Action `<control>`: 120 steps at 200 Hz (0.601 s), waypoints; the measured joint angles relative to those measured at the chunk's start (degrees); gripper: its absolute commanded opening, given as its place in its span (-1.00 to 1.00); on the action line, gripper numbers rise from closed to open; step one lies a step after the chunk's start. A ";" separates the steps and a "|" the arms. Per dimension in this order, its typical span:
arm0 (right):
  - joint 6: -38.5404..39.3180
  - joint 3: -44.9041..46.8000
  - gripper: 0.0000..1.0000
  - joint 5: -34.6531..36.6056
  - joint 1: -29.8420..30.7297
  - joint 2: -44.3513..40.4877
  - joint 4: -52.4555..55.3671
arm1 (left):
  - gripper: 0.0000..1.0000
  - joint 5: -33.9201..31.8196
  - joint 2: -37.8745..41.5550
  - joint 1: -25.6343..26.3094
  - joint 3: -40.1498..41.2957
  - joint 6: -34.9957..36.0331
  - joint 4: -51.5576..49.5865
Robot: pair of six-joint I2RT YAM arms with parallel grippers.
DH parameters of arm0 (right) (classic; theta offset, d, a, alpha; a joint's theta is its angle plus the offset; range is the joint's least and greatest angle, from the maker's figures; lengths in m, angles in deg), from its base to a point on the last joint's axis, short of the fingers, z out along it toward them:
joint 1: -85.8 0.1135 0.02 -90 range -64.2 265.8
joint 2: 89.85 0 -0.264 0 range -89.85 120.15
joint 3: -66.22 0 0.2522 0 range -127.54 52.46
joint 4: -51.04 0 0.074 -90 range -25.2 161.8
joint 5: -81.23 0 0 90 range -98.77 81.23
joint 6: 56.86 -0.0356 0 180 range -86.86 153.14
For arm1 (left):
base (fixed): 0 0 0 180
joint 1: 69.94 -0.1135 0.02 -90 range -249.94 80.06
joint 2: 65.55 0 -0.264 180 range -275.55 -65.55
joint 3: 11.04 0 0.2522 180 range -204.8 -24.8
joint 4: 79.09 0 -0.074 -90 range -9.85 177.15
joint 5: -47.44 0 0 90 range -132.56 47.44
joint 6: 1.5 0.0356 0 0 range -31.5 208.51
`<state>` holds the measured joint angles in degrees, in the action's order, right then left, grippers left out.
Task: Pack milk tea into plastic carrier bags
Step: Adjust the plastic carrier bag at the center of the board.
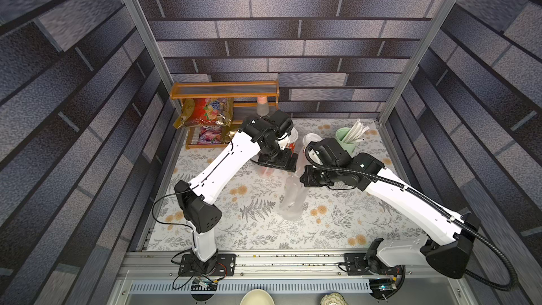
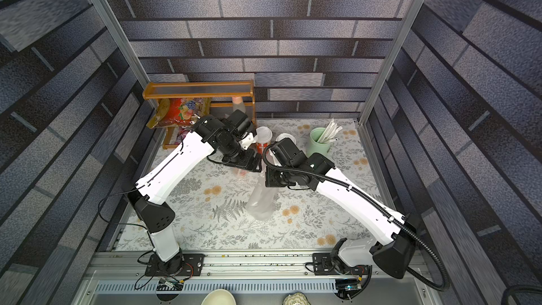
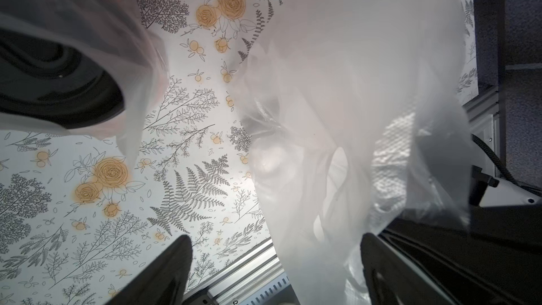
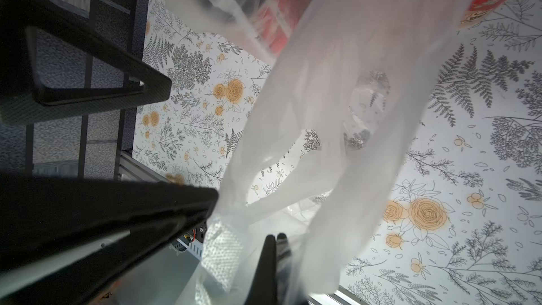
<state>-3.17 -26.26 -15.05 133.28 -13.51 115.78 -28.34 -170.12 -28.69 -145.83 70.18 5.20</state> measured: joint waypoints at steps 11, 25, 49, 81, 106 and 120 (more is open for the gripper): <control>-0.02 0.00 -1.00 0.00 0.00 0.00 -0.02 | 0.89 0.70 -0.07 0.42 -1.05 -0.02 0.02; -0.02 0.02 -1.00 0.00 -0.04 0.00 -0.04 | 0.91 1.36 -0.07 0.94 -1.73 -0.04 0.07; -0.24 0.50 -1.00 0.00 -0.33 -0.33 -0.48 | 0.93 1.81 -0.11 1.03 -1.81 -0.07 0.09; -0.66 1.40 -1.00 -0.02 -0.63 -1.25 -0.66 | 0.89 1.05 -1.22 1.73 -1.64 -0.04 0.02; -0.72 1.86 -1.00 -0.02 -0.74 -1.90 -0.70 | 0.67 -3.54 -5.64 4.15 -3.80 0.35 -2.40; -0.72 1.97 -1.00 0.02 -0.81 -2.12 -0.70 | 0.55 -6.25 -8.50 5.01 -4.79 0.39 -3.65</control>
<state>-3.89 -24.29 -15.03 132.48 -15.63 115.08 -34.59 -178.62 -23.68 -150.62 70.57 1.54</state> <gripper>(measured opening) 0.047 0.818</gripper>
